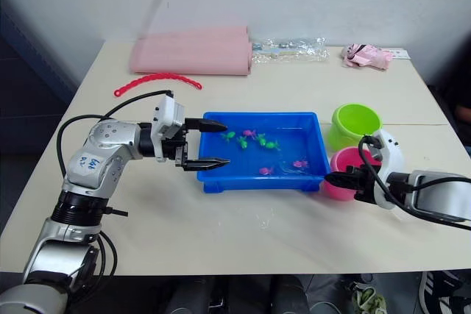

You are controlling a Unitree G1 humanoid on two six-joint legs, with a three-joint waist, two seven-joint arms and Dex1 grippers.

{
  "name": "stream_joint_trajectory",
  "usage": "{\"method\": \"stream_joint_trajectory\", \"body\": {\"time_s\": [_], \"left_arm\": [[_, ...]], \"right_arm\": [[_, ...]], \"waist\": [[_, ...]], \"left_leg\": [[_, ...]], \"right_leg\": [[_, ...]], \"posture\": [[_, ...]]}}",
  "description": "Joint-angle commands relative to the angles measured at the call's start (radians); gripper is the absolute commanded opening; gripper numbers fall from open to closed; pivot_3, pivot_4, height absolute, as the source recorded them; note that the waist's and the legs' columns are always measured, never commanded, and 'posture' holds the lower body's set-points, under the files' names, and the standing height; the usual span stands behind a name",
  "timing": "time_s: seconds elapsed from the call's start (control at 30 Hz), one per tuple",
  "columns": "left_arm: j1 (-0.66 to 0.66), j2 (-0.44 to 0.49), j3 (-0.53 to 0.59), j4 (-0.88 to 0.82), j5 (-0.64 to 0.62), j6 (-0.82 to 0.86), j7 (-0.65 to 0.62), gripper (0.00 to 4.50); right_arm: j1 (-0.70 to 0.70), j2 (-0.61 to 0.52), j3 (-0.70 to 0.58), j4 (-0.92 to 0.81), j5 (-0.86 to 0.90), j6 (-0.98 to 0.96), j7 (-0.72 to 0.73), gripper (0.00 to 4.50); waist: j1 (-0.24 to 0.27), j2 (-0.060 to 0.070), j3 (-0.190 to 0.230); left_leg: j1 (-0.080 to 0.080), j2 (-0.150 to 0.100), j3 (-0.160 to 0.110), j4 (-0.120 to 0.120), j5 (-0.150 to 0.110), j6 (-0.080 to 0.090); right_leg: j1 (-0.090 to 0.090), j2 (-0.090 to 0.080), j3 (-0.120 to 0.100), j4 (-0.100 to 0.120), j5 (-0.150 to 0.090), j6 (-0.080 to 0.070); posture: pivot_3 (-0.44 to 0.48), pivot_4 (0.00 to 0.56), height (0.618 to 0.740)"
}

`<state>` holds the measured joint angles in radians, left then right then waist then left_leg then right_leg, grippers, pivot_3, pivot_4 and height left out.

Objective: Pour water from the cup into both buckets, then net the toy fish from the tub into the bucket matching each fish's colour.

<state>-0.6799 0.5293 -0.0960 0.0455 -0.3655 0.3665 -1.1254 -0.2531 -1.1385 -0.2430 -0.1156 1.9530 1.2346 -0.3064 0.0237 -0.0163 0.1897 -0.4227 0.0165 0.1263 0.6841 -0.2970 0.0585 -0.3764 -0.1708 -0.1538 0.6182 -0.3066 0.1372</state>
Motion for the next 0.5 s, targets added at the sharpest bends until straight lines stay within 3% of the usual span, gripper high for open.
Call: {"method": "stream_joint_trajectory", "body": {"time_s": [0.03,0.2,0.5], "left_arm": [[-0.010,0.003,0.009,-0.022,-0.005,-0.013,0.001,4.47],[-0.021,0.002,0.008,-0.012,-0.003,-0.013,0.000,4.47],[-0.061,-0.002,0.004,0.029,0.005,-0.021,-0.006,4.47]], "right_arm": [[-0.009,-0.040,0.002,-0.087,-0.014,-0.030,-0.002,0.00],[-0.007,-0.018,0.024,-0.253,-0.302,-0.080,0.106,0.00],[0.094,0.050,0.094,-0.379,-0.850,-0.300,0.352,0.00]], "waist": [[0.000,0.000,0.000],[0.000,0.000,0.000],[0.002,0.001,0.000]], "left_leg": [[0.000,0.000,0.000,0.000,0.000,0.000],[0.000,0.000,0.000,-0.001,0.000,0.000],[-0.001,-0.001,-0.001,-0.002,0.000,0.000]], "right_leg": [[0.000,0.000,0.000,0.000,0.000,0.000],[0.000,0.000,-0.001,-0.001,0.000,0.000],[0.000,0.000,-0.001,-0.002,0.000,0.000]], "posture": [[0.000,0.150,0.738],[0.000,0.150,0.738],[0.000,0.150,0.738]]}}
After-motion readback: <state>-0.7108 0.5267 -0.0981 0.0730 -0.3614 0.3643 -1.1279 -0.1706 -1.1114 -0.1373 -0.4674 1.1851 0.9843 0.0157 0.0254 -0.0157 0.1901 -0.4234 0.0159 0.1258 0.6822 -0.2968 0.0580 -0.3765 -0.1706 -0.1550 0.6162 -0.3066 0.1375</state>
